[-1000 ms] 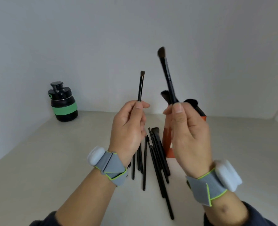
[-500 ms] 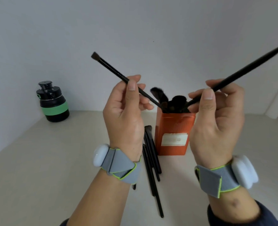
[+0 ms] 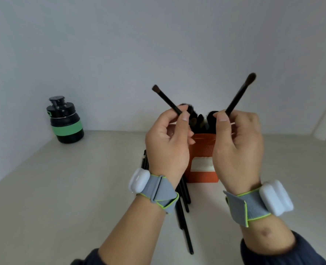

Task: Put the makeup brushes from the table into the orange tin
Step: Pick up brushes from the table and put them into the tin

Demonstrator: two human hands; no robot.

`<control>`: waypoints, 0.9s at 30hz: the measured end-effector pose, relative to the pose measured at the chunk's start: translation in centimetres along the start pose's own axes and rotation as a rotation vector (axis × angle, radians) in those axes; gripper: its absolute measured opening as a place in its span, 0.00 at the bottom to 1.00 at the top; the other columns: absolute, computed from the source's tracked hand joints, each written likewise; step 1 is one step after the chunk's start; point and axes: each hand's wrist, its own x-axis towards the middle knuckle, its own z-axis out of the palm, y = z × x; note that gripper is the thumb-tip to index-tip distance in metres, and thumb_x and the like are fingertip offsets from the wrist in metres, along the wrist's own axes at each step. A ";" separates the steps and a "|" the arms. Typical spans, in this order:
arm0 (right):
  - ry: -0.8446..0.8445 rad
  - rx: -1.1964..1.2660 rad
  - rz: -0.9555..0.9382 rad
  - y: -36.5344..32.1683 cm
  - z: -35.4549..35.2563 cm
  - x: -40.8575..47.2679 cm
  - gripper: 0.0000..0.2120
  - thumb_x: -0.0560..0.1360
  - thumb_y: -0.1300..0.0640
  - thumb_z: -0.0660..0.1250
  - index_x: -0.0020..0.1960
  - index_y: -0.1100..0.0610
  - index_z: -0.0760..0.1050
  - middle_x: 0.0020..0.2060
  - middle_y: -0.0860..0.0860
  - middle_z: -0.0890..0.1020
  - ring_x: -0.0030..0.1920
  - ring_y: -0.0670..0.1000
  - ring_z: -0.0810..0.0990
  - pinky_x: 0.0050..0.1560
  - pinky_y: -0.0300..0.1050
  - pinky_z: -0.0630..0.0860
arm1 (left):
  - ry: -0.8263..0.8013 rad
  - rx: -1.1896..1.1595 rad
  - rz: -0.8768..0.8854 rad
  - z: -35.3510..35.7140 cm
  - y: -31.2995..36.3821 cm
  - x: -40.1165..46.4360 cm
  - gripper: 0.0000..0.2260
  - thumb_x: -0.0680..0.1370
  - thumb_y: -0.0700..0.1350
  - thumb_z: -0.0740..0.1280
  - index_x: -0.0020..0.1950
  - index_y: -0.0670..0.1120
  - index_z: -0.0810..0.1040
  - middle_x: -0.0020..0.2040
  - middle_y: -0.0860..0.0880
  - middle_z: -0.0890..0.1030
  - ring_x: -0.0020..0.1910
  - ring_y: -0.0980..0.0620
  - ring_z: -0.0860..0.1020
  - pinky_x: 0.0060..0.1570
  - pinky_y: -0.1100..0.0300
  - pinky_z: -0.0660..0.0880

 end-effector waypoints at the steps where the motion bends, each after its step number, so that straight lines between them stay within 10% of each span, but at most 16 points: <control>1: -0.003 -0.033 -0.004 0.0 0.0 0.0 0.11 0.81 0.54 0.61 0.50 0.57 0.80 0.42 0.44 0.73 0.44 0.51 0.77 0.44 0.28 0.68 | 0.002 -0.012 -0.011 0.1 -0.1 0.0 0.08 0.79 0.41 0.67 0.54 0.53 0.79 0.37 0.49 0.81 0.27 0.53 0.76 0.30 0.59 0.76; 7: -0.064 -0.150 -0.036 -0.1 0.1 -0.3 0.08 0.79 0.56 0.61 0.57 0.55 0.74 0.42 0.52 0.81 0.43 0.61 0.78 0.47 0.63 0.75 | -0.005 -0.029 -0.064 0.2 -0.9 0.1 0.21 0.75 0.34 0.68 0.60 0.56 0.68 0.44 0.49 0.81 0.28 0.51 0.78 0.28 0.60 0.76; 16: -0.095 -0.321 0.058 0.1 0.5 -0.4 0.15 0.81 0.45 0.55 0.39 0.51 0.64 0.34 0.48 0.72 0.41 0.58 0.69 0.47 0.55 0.68 | -0.007 -0.017 -0.037 0.2 -1.3 0.2 0.06 0.82 0.49 0.57 0.48 0.53 0.72 0.43 0.51 0.81 0.25 0.51 0.75 0.23 0.61 0.72; 20: -0.071 -0.394 -0.036 0.8 0.7 -0.6 0.16 0.81 0.50 0.63 0.38 0.56 0.76 0.37 0.55 0.79 0.40 0.57 0.67 0.44 0.48 0.63 | -0.031 0.116 -0.047 0.1 -1.9 0.2 0.06 0.80 0.50 0.62 0.46 0.52 0.78 0.30 0.53 0.78 0.24 0.53 0.74 0.26 0.60 0.73; 27: -0.093 -0.392 -0.060 1.2 0.7 -0.7 0.11 0.78 0.50 0.66 0.46 0.55 0.84 0.41 0.55 0.81 0.44 0.62 0.75 0.46 0.49 0.65 | -0.085 0.227 0.007 -0.1 -2.1 -0.1 0.11 0.75 0.44 0.68 0.54 0.58 0.78 0.45 0.53 0.80 0.33 0.52 0.76 0.36 0.55 0.76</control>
